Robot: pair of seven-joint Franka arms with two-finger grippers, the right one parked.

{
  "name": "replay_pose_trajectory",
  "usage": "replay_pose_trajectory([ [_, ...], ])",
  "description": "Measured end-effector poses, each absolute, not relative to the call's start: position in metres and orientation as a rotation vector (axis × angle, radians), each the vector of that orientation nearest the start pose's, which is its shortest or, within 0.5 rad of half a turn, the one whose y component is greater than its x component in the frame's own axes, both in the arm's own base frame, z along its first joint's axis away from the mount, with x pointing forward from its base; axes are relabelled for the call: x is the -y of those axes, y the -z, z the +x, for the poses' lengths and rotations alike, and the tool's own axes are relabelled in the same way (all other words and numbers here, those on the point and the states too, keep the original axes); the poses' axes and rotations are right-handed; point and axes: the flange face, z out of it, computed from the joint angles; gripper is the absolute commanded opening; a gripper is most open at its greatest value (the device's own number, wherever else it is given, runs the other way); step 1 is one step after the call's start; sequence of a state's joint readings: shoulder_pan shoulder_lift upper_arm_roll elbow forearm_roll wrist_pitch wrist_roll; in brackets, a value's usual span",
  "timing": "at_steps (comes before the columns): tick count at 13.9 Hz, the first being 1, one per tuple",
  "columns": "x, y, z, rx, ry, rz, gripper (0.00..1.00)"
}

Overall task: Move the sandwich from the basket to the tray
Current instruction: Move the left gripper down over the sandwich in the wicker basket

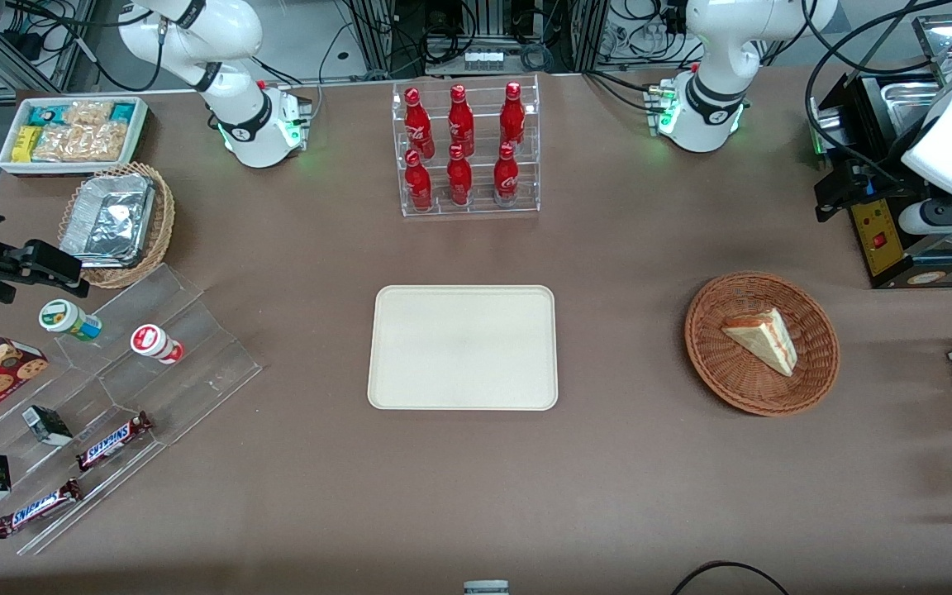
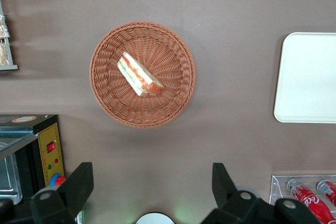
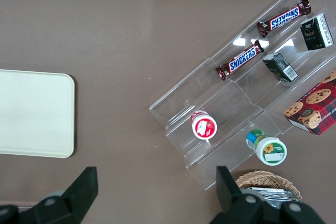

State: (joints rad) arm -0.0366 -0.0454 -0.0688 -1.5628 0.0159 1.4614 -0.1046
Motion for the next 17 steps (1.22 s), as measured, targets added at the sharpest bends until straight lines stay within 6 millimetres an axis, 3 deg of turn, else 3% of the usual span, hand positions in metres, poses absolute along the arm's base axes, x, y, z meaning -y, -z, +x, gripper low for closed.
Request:
replay_pose_trajectory([
  [10, 0.051, -0.640, 0.529, 0.013, -0.096, -3.115, 1.00],
  [13, 0.045, -0.618, 0.541, 0.132, -0.158, -3.106, 1.00],
  [17, 0.040, -0.568, 0.566, 0.390, -0.264, -3.043, 1.00],
])
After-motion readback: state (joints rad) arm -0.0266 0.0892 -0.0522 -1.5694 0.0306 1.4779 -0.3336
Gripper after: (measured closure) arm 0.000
